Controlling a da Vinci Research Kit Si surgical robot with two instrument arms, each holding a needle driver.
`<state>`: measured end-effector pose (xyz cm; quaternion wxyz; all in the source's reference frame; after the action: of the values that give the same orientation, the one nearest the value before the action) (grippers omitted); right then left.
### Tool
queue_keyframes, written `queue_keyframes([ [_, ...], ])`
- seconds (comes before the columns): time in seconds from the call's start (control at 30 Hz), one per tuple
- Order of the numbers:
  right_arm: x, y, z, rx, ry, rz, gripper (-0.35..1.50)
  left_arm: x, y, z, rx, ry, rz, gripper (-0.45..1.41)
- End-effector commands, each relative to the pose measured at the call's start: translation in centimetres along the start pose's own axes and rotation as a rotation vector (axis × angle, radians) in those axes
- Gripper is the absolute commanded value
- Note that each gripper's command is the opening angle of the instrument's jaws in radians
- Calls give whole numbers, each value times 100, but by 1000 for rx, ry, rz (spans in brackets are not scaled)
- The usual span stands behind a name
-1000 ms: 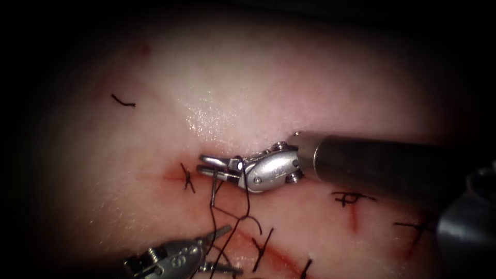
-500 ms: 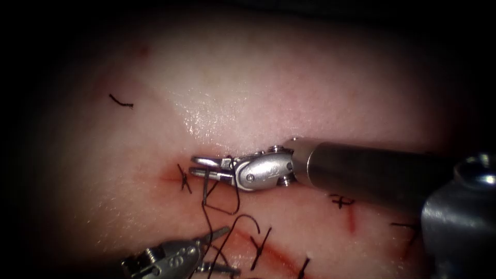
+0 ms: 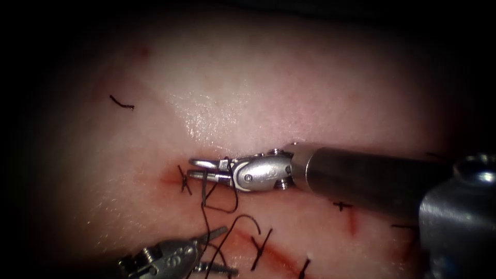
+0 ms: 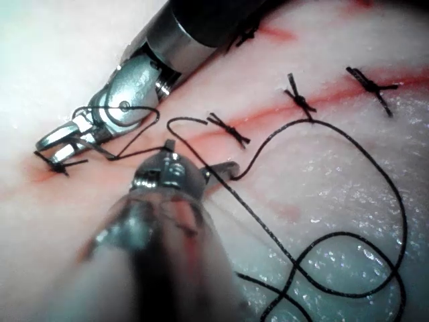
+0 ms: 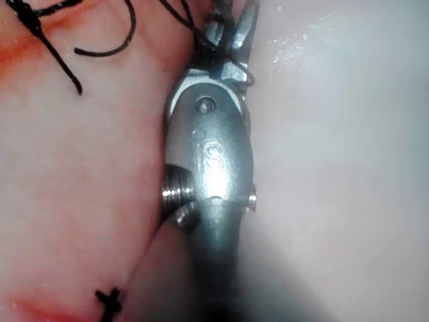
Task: Wound Closure
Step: Pierce the skin above the incision with the needle in the right needle driver.
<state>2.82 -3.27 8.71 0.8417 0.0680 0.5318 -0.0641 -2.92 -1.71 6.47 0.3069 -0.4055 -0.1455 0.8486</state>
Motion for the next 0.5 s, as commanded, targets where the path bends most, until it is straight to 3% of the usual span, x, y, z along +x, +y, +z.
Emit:
queue_keyframes([
  [0.03,-11,-6,6,9,-9,19,-35,0,-2,8,1,-2,2,36],
  [0.5,-31,-24,-7,144,-162,82,-35,-1,-2,6,-3,-13,4,36],
])
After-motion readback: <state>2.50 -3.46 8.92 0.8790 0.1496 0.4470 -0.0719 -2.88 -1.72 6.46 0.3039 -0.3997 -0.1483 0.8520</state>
